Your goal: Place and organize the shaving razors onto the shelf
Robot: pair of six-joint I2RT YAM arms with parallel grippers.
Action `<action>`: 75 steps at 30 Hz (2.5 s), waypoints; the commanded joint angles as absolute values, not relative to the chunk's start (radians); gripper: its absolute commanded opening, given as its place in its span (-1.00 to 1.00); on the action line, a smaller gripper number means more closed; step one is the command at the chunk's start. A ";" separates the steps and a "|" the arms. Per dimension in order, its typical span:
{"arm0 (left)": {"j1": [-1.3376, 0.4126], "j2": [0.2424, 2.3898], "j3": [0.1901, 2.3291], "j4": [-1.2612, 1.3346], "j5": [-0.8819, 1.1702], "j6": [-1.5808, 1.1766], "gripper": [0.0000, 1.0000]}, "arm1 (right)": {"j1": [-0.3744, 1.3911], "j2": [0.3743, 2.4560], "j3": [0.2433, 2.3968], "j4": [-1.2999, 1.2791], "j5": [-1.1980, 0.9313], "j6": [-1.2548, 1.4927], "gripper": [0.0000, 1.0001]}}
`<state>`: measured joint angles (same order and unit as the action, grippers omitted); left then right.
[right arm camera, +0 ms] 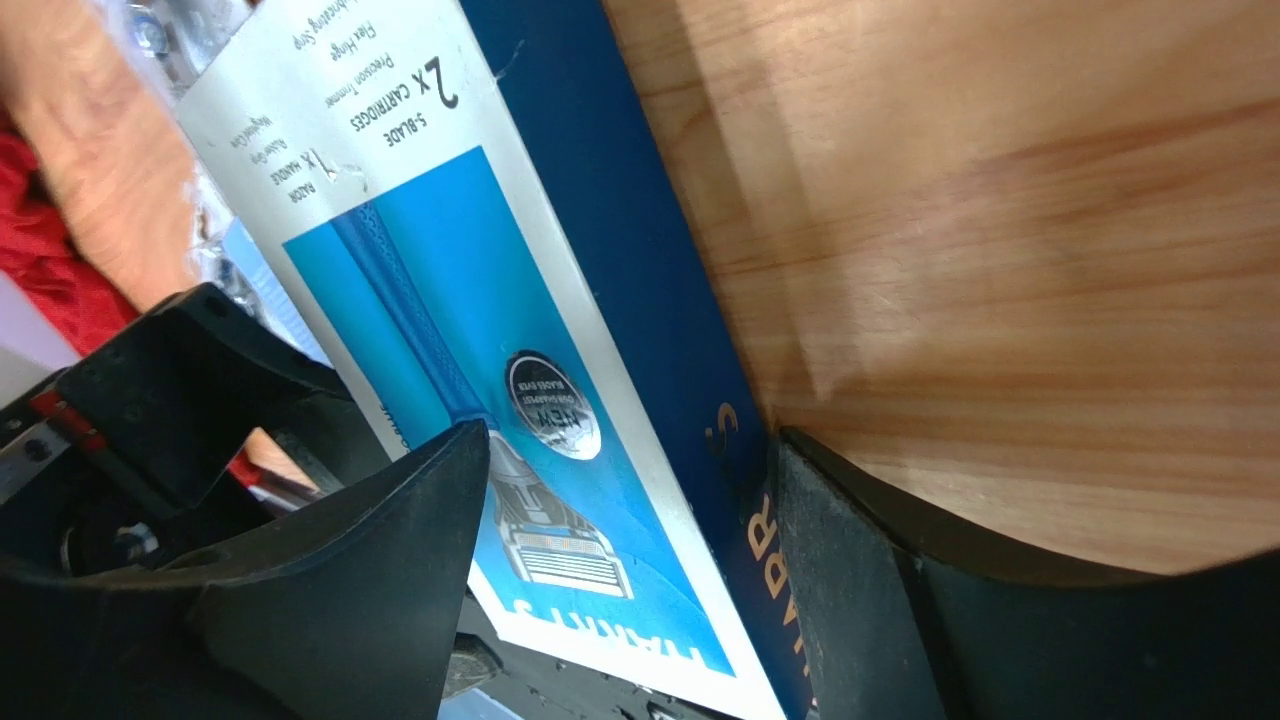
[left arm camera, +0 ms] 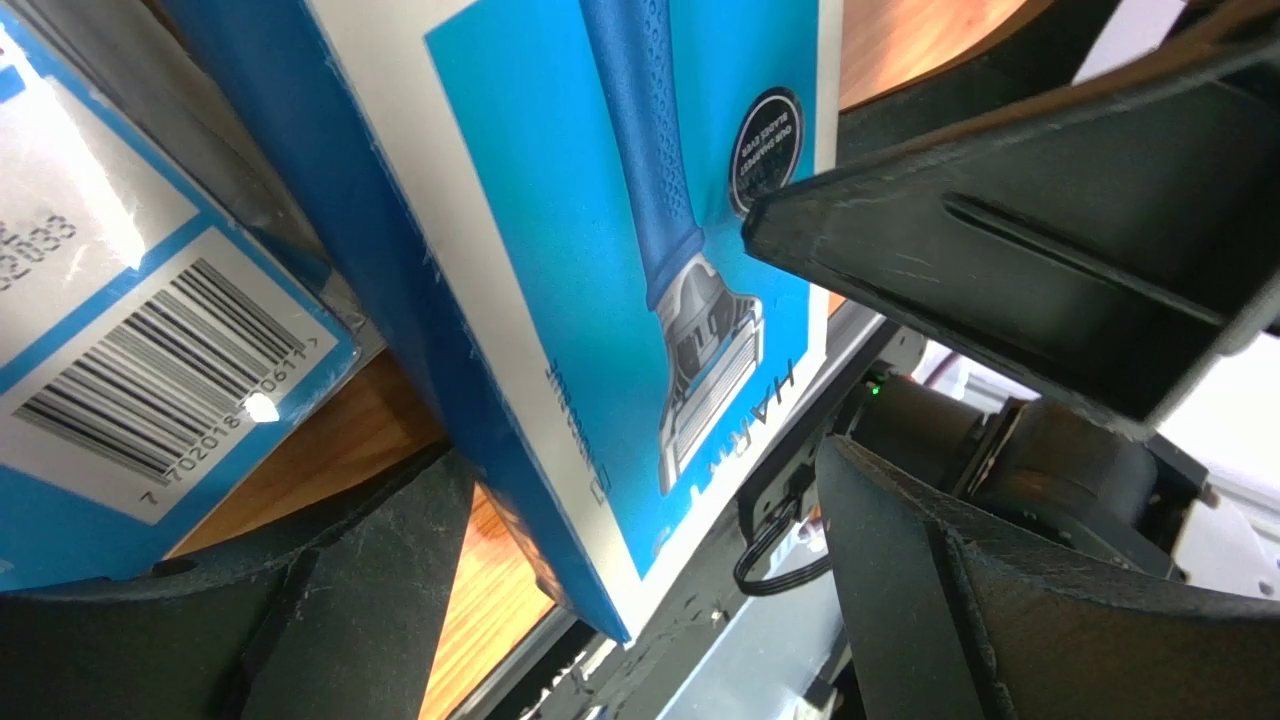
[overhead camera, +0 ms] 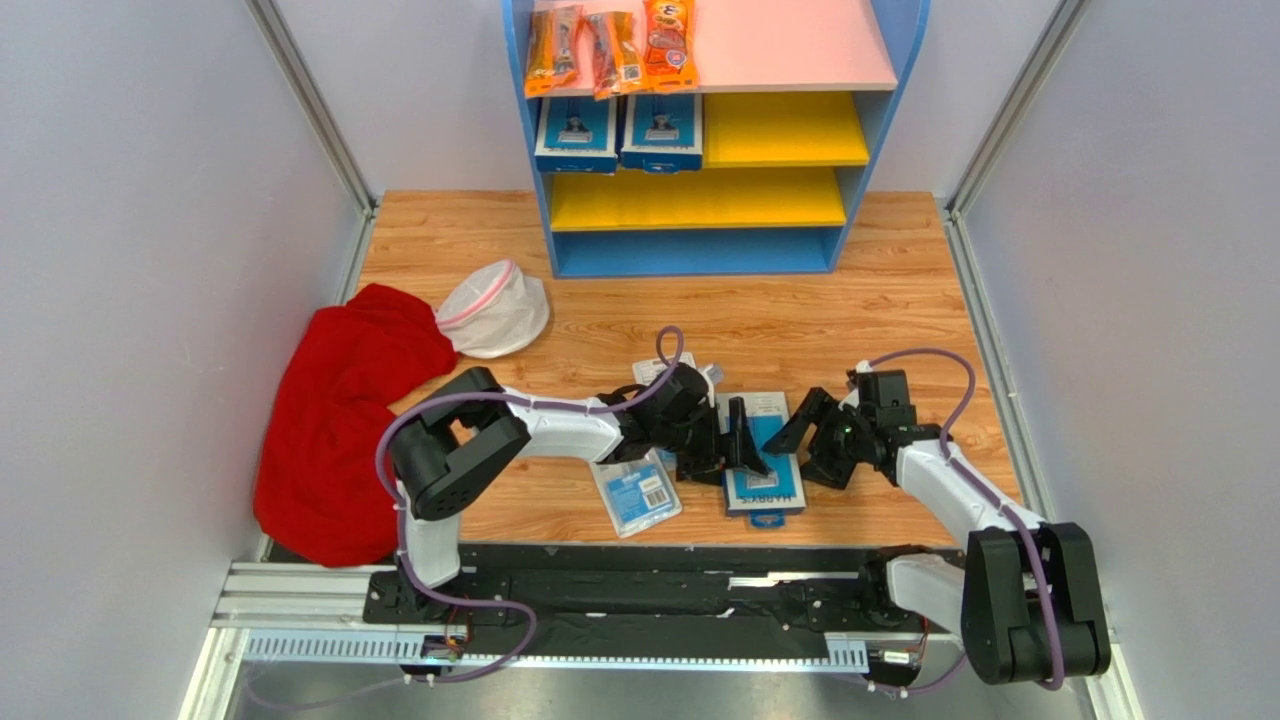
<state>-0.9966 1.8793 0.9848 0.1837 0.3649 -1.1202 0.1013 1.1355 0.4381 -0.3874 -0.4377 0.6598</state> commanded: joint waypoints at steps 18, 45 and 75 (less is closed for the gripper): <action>-1.054 1.726 0.882 0.287 0.314 -1.106 0.30 | 0.098 0.835 0.287 -0.264 -0.657 0.816 0.44; -0.901 1.385 0.727 0.500 0.258 -1.176 -1.00 | 0.098 0.355 0.247 -0.136 -0.722 1.090 0.57; -0.884 1.732 0.805 1.160 0.380 -1.499 -1.00 | 0.121 0.087 0.072 0.023 -0.592 1.367 0.49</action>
